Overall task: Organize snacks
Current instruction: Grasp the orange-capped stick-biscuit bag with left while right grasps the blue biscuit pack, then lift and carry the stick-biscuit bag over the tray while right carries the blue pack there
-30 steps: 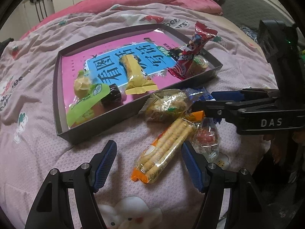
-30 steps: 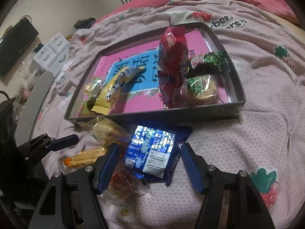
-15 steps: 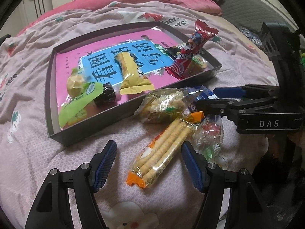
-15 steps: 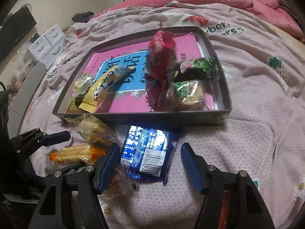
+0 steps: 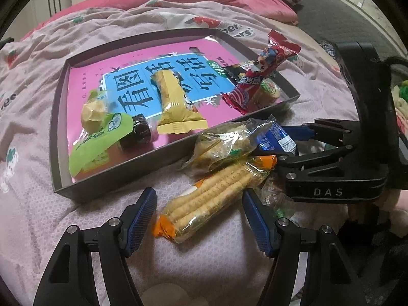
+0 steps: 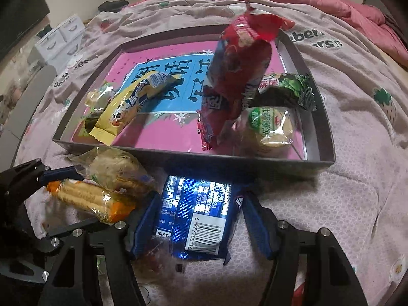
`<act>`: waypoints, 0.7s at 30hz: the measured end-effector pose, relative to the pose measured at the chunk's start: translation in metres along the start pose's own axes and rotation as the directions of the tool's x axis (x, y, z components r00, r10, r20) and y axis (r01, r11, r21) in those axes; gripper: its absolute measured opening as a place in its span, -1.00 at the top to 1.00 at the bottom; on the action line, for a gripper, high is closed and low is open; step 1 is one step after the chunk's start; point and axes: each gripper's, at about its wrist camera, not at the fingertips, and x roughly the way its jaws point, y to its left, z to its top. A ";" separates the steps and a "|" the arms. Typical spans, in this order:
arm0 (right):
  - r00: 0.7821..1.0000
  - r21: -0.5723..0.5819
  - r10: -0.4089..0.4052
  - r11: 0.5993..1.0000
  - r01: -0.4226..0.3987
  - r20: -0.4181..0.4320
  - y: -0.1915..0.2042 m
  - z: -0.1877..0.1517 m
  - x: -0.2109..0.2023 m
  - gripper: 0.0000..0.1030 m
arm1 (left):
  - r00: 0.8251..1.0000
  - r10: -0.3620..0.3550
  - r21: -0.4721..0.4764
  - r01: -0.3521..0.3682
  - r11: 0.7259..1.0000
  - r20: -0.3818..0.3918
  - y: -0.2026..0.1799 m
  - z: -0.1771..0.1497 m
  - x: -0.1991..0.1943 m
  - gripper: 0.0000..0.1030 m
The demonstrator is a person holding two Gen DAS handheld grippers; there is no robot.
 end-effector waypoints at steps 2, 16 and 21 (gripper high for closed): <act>0.999 0.018 0.030 0.999 -0.030 0.011 -0.007 -0.001 -0.005 -0.16 | 1.000 -0.027 -0.007 0.027 1.000 0.004 0.001 0.002 0.000 -0.37; 0.989 0.244 0.118 0.960 -0.138 0.092 -0.068 -0.009 -0.027 -0.10 | 0.989 -0.149 0.029 0.149 0.988 0.000 -0.015 0.005 0.005 0.26; 0.988 0.228 0.115 0.964 -0.137 0.107 -0.061 -0.006 -0.029 -0.10 | 0.986 -0.162 0.033 0.161 0.986 0.029 -0.019 0.004 -0.004 0.45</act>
